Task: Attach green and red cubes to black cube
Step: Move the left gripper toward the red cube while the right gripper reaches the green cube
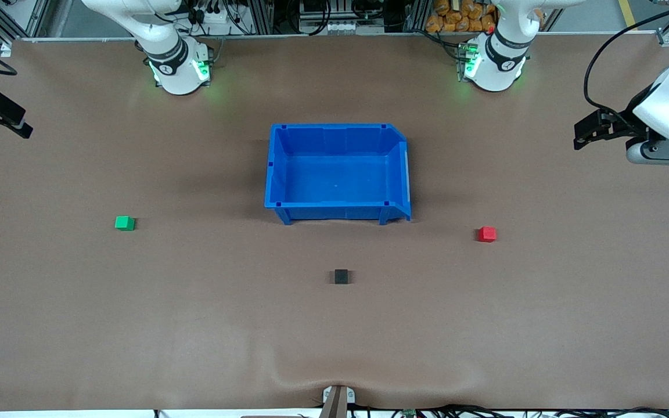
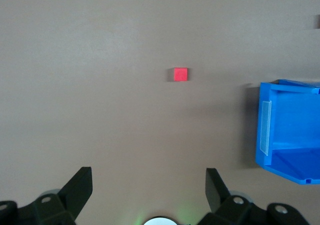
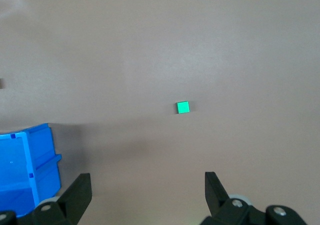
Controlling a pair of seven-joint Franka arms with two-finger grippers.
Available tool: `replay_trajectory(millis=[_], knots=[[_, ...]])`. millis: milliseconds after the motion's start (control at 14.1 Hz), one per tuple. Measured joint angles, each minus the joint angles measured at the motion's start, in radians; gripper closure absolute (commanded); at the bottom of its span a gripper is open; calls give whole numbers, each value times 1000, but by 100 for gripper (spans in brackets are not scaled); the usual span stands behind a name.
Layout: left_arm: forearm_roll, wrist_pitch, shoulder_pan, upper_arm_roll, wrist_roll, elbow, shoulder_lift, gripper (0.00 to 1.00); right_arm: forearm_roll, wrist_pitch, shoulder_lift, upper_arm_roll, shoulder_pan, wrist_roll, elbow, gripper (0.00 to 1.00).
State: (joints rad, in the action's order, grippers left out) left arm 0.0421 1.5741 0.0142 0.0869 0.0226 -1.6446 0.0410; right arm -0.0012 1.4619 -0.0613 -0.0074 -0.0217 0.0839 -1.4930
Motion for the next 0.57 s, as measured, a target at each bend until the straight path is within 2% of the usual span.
replay_trajectory(millis=[568], knots=[[0,-6,0,-1,0,0,0,0,0,-1,3,1,2,-132,0,0]])
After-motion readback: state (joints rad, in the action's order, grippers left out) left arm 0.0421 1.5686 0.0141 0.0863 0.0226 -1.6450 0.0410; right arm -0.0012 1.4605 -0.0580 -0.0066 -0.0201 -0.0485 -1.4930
